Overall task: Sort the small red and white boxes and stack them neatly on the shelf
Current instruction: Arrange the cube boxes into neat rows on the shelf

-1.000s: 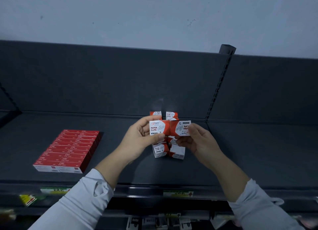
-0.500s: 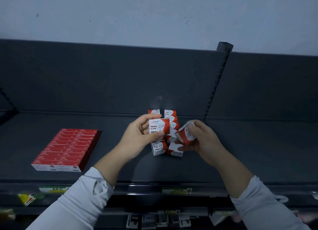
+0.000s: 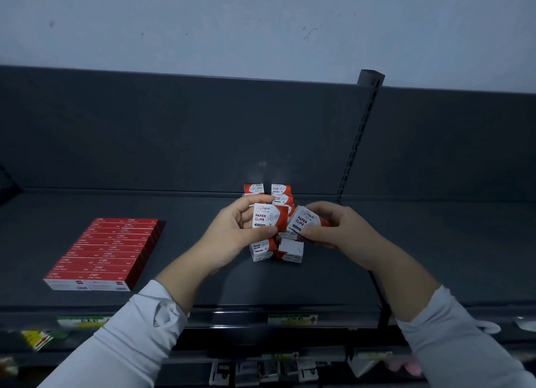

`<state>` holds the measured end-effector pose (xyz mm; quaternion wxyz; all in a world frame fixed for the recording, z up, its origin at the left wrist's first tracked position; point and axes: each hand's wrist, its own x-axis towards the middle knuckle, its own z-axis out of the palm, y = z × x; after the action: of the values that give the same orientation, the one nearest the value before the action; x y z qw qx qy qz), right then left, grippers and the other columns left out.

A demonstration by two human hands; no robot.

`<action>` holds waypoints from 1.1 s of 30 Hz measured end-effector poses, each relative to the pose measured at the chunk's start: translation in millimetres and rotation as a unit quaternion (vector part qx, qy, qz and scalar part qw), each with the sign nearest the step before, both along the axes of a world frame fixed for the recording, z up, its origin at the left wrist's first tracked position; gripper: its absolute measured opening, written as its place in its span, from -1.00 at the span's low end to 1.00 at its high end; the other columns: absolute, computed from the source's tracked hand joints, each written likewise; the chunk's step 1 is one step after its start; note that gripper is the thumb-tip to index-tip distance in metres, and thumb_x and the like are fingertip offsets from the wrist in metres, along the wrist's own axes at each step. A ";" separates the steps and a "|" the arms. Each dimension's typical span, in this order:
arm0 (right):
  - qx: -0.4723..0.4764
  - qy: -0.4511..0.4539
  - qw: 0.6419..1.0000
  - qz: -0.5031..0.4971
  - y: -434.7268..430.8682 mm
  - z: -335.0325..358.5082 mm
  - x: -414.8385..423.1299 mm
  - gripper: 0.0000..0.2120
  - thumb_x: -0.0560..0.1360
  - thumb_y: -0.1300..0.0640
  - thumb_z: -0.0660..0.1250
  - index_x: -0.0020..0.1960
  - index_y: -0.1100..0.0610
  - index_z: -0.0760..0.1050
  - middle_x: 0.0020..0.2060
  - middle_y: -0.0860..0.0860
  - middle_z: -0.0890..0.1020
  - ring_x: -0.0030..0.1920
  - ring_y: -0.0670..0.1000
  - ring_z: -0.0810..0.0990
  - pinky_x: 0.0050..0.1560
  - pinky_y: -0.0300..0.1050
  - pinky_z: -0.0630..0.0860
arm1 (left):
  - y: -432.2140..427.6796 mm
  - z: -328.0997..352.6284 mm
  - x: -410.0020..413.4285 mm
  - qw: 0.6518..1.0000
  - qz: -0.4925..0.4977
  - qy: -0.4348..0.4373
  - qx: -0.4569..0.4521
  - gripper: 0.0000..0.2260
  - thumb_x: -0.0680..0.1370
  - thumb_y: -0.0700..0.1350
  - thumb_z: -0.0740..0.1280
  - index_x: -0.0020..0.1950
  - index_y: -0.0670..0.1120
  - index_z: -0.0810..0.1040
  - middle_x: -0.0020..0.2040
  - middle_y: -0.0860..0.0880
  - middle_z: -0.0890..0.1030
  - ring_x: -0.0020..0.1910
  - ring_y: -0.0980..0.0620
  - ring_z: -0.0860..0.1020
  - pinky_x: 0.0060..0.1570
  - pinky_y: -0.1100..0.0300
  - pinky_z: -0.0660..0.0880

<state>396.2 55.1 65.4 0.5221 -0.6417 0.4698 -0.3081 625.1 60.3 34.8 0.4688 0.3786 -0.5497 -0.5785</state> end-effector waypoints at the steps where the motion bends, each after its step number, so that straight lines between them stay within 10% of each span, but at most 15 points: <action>1: -0.004 0.006 1.000 -0.002 0.5 -0.3 -0.9 -0.75 0.52 0.20 0.40 0.18 0.02 0.58 -0.09 -0.09 0.72 -0.18 -0.20 0.65 -0.24 -0.38 0.48 | 0.5 0.0 0.2 1.000 -0.001 -0.002 -0.001 -0.54 0.46 -0.42 0.40 0.32 -0.14 0.47 0.11 -0.14 0.67 0.06 -0.07 0.66 0.03 0.11 0.60; 9: -0.011 -0.015 1.000 0.010 3.5 -7.8 -4.4 -0.71 0.52 0.13 0.42 0.22 -0.06 0.55 -0.09 0.05 0.67 -0.24 0.03 0.48 -0.20 -0.15 0.49 | 5.5 -3.5 -6.6 1.000 -0.004 -0.005 0.002 -0.54 0.45 -0.44 0.40 0.29 -0.11 0.49 0.07 -0.12 0.69 0.00 -0.03 0.66 0.06 0.08 0.60; 18: -0.032 -0.020 0.999 -0.033 10.2 -8.7 -4.2 -0.78 0.49 0.15 0.44 0.11 0.02 0.57 -0.07 -0.05 0.72 -0.17 -0.15 0.62 -0.13 -0.17 0.52 | 8.6 -5.3 -5.1 1.000 0.002 -0.010 0.000 -0.54 0.45 -0.37 0.43 0.31 -0.09 0.49 0.10 -0.12 0.68 0.09 -0.09 0.65 0.08 0.08 0.59; 33: 0.066 -0.214 0.971 -0.088 20.4 -23.8 4.9 -0.78 0.59 0.23 0.28 0.15 -0.01 0.57 -0.05 0.10 0.72 -0.07 0.16 0.71 -0.17 -0.11 0.66 | 10.5 -8.8 -13.6 0.999 0.008 -0.037 -0.008 -0.52 0.38 -0.34 0.49 0.26 -0.08 0.53 0.06 -0.08 0.70 0.02 -0.03 0.67 0.00 0.17 0.59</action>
<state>401.1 75.6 41.5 0.6226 -0.4814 0.4204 -0.4516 611.4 70.7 26.0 0.4561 0.4006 -0.5677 -0.5561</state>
